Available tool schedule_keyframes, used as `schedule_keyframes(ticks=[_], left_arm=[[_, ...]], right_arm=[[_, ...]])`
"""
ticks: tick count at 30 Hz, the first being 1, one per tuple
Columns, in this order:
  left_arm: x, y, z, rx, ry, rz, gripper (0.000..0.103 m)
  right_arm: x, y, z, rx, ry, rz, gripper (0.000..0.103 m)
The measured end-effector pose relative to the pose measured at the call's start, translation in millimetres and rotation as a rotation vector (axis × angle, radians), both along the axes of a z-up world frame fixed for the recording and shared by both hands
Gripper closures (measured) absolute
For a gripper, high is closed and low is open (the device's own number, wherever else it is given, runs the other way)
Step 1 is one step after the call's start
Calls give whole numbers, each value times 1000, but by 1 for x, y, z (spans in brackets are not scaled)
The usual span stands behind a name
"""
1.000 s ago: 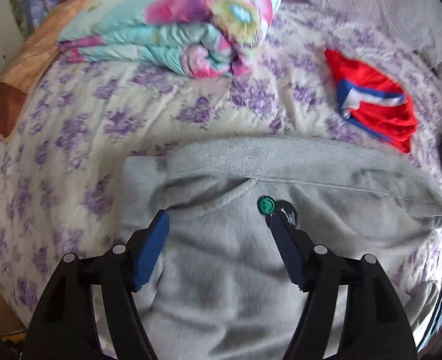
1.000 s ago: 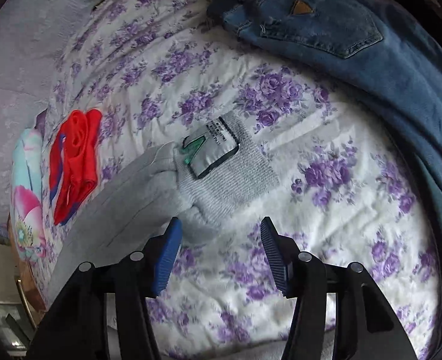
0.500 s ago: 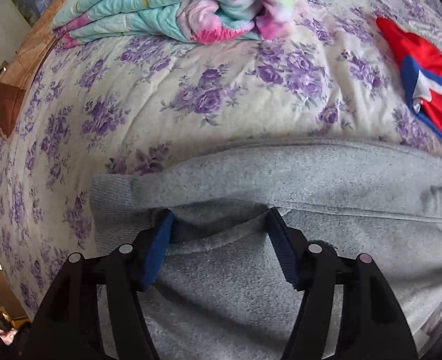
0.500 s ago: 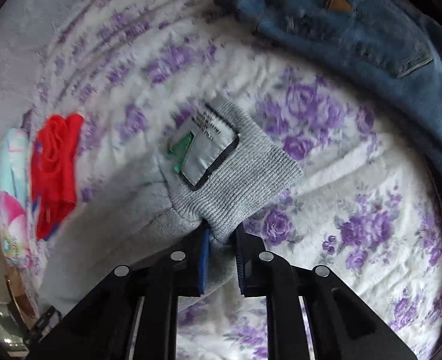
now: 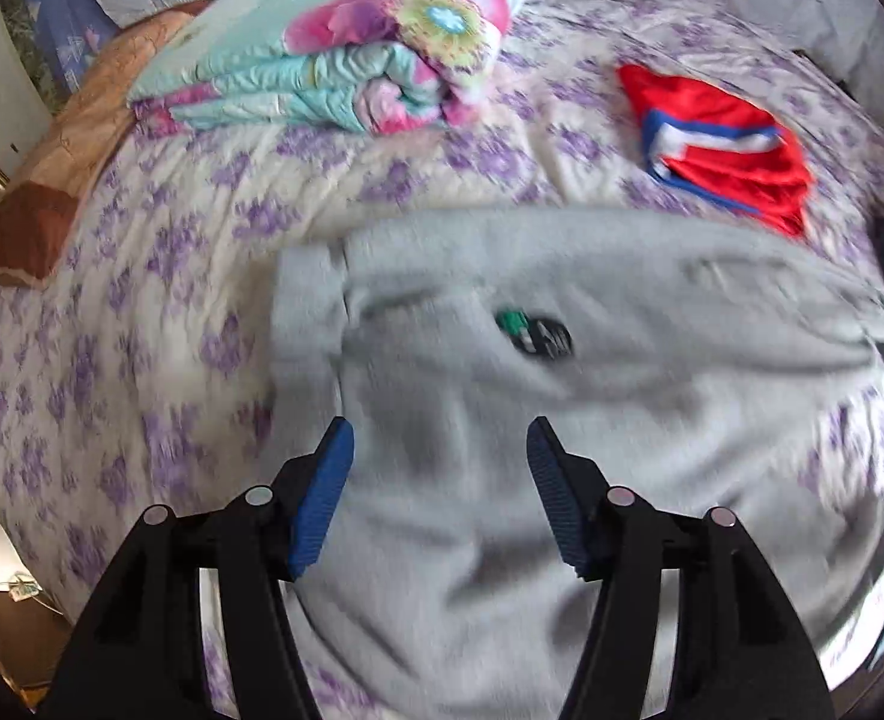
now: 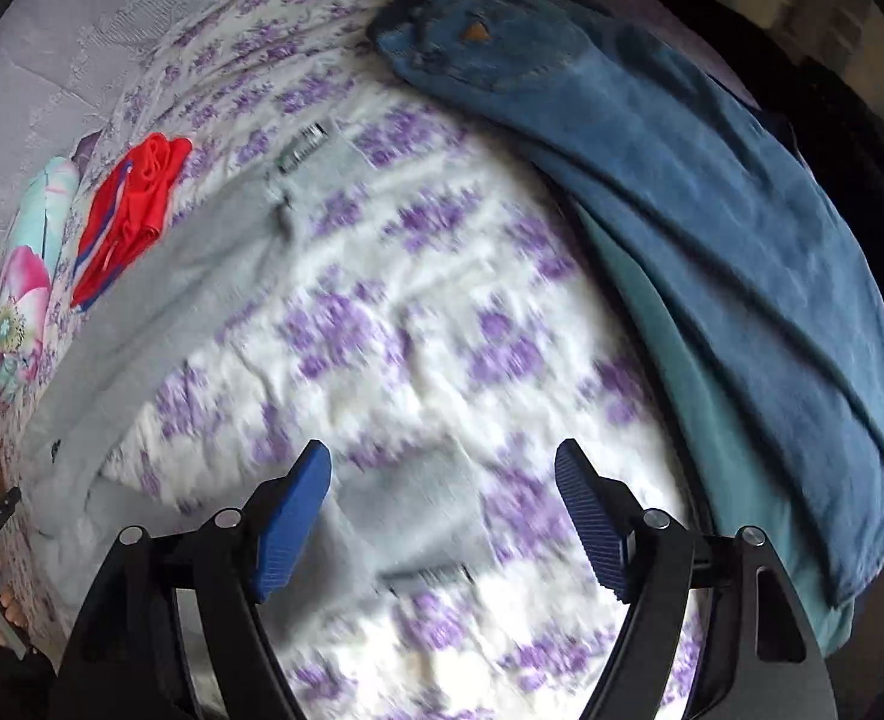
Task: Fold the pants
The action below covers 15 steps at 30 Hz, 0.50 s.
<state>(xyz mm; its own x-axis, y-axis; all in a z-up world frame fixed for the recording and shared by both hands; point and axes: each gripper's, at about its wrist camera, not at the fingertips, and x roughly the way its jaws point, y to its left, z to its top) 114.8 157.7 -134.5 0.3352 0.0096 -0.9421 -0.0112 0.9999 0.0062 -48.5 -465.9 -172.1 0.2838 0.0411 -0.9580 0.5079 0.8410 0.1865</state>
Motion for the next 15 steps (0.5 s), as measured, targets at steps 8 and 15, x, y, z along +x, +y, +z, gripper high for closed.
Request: schedule_keyframes(ticks=[8,15], left_arm=[[-53,-20,-45,-15,152,-66,45],[-56,-22,-72,46,212,-66,46]], right_arm=[[-40,11,-54,200,-95,-83,40],[-32,28,-46,168,-111,-108,94]])
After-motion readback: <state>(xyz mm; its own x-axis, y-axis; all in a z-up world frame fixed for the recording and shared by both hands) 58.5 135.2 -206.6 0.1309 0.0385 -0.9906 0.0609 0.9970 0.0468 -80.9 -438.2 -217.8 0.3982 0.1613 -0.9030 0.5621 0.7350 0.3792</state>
